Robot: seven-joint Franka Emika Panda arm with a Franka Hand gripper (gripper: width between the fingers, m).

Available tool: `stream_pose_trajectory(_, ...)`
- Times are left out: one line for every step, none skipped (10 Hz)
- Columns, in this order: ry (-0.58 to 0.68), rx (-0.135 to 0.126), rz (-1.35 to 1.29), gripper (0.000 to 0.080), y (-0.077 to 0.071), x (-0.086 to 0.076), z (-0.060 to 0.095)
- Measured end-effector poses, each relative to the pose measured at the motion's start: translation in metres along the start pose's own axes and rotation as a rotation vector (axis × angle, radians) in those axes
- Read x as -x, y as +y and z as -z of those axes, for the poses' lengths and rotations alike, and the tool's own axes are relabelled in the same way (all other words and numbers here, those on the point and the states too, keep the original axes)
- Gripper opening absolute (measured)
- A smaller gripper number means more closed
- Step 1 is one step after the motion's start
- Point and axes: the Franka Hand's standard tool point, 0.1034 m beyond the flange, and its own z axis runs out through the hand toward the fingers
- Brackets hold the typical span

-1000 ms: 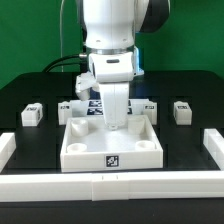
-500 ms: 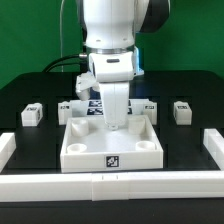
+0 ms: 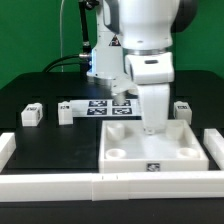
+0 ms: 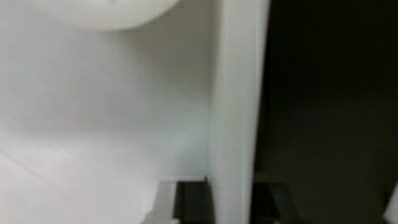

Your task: Assemble one leg

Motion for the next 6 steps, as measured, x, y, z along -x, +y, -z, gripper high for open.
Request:
stream_pose_trajectory(0.006,0.005,0.015,0.0061,0.013,-0.012,0.000)
stream_pose_trajectory(0.012,0.012,0.016,0.0061,0.022,-0.018,-0.001)
stream_pose_trajectory(0.014,0.013,0.017,0.0061,0.028,-0.019,-0.001)
stream_pose_trajectory(0.012,-0.003,0.040,0.0061,0.028,-0.019,-0.001)
stream_pose_trajectory(0.012,-0.001,0.035,0.0061,0.028,-0.019,-0.001)
stream_pose_trajectory(0.012,-0.002,0.035,0.0061,0.028,-0.019,-0.001)
